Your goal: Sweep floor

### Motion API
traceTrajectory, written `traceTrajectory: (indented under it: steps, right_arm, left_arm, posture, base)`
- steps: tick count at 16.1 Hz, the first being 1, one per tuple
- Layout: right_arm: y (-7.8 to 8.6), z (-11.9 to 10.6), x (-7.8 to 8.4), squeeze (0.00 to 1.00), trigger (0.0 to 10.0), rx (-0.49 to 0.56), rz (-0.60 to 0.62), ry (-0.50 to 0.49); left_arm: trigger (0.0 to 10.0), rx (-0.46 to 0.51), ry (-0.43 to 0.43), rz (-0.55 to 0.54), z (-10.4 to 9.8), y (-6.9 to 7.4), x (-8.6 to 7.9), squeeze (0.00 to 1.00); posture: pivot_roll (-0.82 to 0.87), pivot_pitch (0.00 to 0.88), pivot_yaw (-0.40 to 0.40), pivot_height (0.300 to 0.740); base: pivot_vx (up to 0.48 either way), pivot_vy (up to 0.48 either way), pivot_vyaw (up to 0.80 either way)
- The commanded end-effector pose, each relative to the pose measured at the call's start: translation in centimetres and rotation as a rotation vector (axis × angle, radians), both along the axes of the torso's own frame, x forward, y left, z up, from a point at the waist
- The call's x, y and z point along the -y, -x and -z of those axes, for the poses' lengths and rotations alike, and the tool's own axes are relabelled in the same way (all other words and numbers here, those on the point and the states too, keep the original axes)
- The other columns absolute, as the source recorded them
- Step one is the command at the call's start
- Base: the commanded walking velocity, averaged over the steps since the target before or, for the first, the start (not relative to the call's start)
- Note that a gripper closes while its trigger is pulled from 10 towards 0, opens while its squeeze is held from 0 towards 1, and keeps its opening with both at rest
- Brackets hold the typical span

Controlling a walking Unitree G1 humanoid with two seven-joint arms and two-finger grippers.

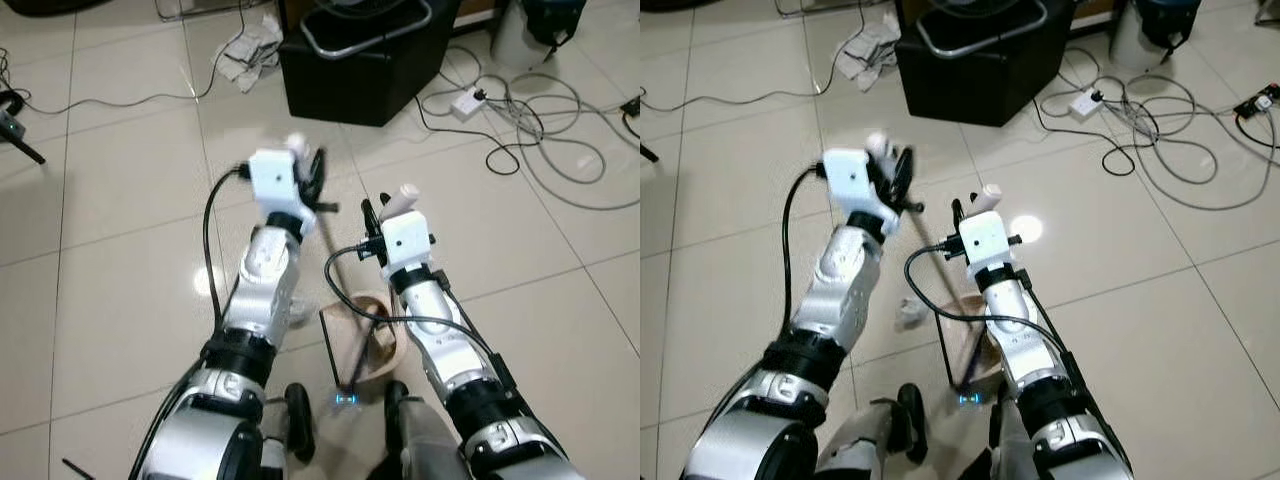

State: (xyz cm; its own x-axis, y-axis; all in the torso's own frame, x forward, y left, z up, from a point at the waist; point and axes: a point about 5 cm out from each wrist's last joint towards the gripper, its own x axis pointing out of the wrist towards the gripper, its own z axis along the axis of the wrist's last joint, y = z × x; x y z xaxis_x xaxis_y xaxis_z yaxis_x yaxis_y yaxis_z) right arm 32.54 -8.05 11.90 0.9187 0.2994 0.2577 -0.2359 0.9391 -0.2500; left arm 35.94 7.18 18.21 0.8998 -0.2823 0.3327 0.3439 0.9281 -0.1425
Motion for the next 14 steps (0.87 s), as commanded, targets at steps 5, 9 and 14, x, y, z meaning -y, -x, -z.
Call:
traceTrajectory:
  steps: [5, 9, 14]
  right_arm:
    - [-0.1, 0.5, 1.1, 0.0, 10.0, -0.024, 0.017, -0.019]
    - [0.3, 0.5, 3.6, 0.0, 10.0, -0.004, 0.078, -0.06]
    - [1.7, 0.1, 6.5, 0.0, 10.0, 0.038, 0.127, -0.099]
  left_arm:
    - [10.0, 0.097, -0.095, 0.034, -2.2, -0.2, -1.8, 0.0]
    - [10.0, 0.129, -0.218, 0.045, -4.2, -1.2, -3.4, 0.0]
    - [10.0, 0.103, -0.269, -0.032, -4.5, -1.6, -7.0, 0.0]
  posture:
    - [0.01, 0.222, 0.112, 0.74]
    - [-0.03, 0.137, 0.137, 0.74]
    - [-0.06, 0.047, 0.163, 0.74]
  base:
    - [0.0, 0.0, 0.0]
    - [0.0, 0.0, 0.0]
    - [0.0, 0.0, 0.0]
